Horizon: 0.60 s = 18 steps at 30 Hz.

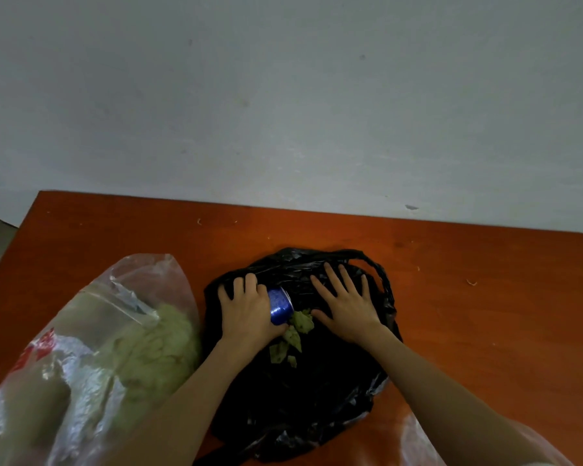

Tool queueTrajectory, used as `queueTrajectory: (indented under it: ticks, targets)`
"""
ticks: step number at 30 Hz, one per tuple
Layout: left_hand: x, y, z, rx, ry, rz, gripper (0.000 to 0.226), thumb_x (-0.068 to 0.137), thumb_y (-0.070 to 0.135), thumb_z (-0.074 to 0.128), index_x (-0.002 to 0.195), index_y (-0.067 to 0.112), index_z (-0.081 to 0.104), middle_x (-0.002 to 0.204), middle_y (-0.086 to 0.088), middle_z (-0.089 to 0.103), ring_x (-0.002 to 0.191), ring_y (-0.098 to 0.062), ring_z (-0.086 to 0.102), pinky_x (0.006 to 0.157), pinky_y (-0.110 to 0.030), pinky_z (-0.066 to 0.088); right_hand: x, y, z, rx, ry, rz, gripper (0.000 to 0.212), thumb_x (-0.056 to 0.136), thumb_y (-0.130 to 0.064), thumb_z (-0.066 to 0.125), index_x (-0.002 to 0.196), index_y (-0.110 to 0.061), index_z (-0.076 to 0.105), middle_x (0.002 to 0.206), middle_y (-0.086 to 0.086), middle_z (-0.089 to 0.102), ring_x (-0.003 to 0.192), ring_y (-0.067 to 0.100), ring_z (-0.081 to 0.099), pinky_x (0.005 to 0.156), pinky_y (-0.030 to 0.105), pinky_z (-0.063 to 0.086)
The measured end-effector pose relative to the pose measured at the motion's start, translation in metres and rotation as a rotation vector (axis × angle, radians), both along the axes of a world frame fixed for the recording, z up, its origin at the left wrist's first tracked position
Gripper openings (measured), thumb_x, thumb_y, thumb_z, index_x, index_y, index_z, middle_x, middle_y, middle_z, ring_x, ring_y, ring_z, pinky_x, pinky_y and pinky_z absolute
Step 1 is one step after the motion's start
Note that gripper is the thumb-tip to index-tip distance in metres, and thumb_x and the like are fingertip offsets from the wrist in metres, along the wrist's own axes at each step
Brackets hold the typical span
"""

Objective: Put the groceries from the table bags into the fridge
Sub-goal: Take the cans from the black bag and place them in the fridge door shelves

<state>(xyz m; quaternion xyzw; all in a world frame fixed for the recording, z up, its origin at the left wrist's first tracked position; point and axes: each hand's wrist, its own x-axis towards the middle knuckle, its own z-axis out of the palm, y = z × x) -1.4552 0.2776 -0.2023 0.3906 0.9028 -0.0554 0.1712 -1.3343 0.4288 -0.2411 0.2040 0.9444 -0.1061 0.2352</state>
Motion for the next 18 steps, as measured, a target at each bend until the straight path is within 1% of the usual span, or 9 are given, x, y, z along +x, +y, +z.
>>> queueTrajectory:
  ticks: [4, 6, 8, 10, 13, 14, 15, 17, 18]
  targets:
    - [0.002, -0.013, 0.006, 0.228, -0.018, 0.028, 0.071, 0.061, 0.064, 0.062, 0.112, 0.014, 0.056, 0.121, -0.004, 0.046, 0.118, -0.027, 0.041, 0.096, -0.049, 0.033, 0.001, 0.003, 0.005, -0.017, -0.008, -0.006, 0.065, 0.095, -0.056, 0.026, 0.148, -0.035, -0.006, 0.157, 0.001, -0.016, 0.144, 0.026, -0.014, 0.111, 0.058, -0.006]
    - [0.002, -0.020, 0.014, 0.343, -0.012, 0.058, 0.075, 0.056, 0.069, 0.055, 0.107, 0.014, 0.059, 0.117, -0.004, 0.049, 0.115, -0.028, 0.045, 0.090, -0.049, 0.037, 0.003, 0.002, 0.010, -0.021, 0.000, -0.020, 0.064, 0.096, -0.054, 0.026, 0.148, -0.034, -0.005, 0.157, 0.001, -0.014, 0.144, 0.025, -0.013, 0.112, 0.057, -0.006]
    - [0.005, -0.024, 0.029, 0.439, -0.044, 0.105, 0.082, 0.053, 0.074, 0.046, 0.109, 0.014, 0.058, 0.114, -0.002, 0.049, 0.114, -0.025, 0.044, 0.091, -0.046, 0.037, 0.007, 0.000, 0.020, -0.041, 0.040, -0.052, 0.064, 0.097, -0.050, 0.029, 0.149, -0.033, -0.004, 0.157, 0.001, -0.014, 0.145, 0.023, -0.012, 0.113, 0.056, -0.005]
    - [0.011, -0.025, 0.046, 0.553, -0.138, 0.175, 0.084, 0.052, 0.074, 0.047, 0.112, 0.016, 0.055, 0.114, 0.001, 0.049, 0.114, -0.021, 0.042, 0.095, -0.042, 0.035, 0.011, -0.003, 0.035, -0.059, 0.119, -0.086, 0.064, 0.097, -0.047, 0.032, 0.149, -0.030, -0.001, 0.157, 0.000, -0.015, 0.145, 0.022, -0.012, 0.114, 0.053, -0.003]
    - [0.021, -0.026, 0.074, 0.739, -0.352, 0.265, 0.085, 0.051, 0.070, 0.059, 0.119, 0.021, 0.050, 0.117, 0.007, 0.054, 0.113, -0.015, 0.048, 0.097, -0.038, 0.040, 0.023, -0.007, 0.064, -0.059, 0.255, -0.127, 0.063, 0.098, -0.044, 0.033, 0.150, -0.028, 0.001, 0.158, 0.000, -0.013, 0.145, 0.022, -0.010, 0.116, 0.047, -0.001]
    - [0.024, -0.026, 0.083, 0.783, -0.425, 0.282, 0.084, 0.052, 0.067, 0.066, 0.121, 0.023, 0.048, 0.117, 0.008, 0.055, 0.112, -0.012, 0.051, 0.096, -0.034, 0.042, 0.029, -0.008, 0.073, -0.046, 0.294, -0.140, 0.062, 0.098, -0.044, 0.033, 0.150, -0.028, 0.001, 0.158, 0.000, -0.012, 0.145, 0.021, -0.009, 0.116, 0.046, 0.000]
    - [0.028, -0.028, 0.091, 0.819, -0.475, 0.287, 0.081, 0.055, 0.060, 0.074, 0.121, 0.024, 0.046, 0.117, 0.010, 0.055, 0.109, -0.010, 0.052, 0.093, -0.026, 0.042, 0.036, -0.010, 0.083, -0.026, 0.327, -0.149, 0.062, 0.098, -0.044, 0.032, 0.150, -0.029, 0.000, 0.158, 0.000, -0.012, 0.145, 0.021, -0.009, 0.116, 0.045, -0.001]
    - [0.036, -0.031, 0.104, 0.884, -0.496, 0.270, 0.069, 0.061, 0.041, 0.082, 0.118, 0.027, 0.044, 0.115, 0.009, 0.053, 0.104, -0.007, 0.053, 0.083, -0.011, 0.039, 0.053, -0.015, 0.100, 0.025, 0.372, -0.162, 0.063, 0.098, -0.046, 0.031, 0.149, -0.029, -0.001, 0.158, 0.000, -0.012, 0.145, 0.021, -0.010, 0.116, 0.045, -0.002]
    - [0.041, -0.032, 0.111, 0.914, -0.489, 0.252, 0.066, 0.063, 0.034, 0.083, 0.116, 0.029, 0.044, 0.114, 0.009, 0.053, 0.101, -0.004, 0.052, 0.079, -0.008, 0.038, 0.062, -0.018, 0.109, 0.049, 0.387, -0.174, 0.063, 0.098, -0.047, 0.031, 0.149, -0.029, -0.001, 0.158, -0.001, -0.012, 0.145, 0.021, -0.011, 0.116, 0.045, -0.003]
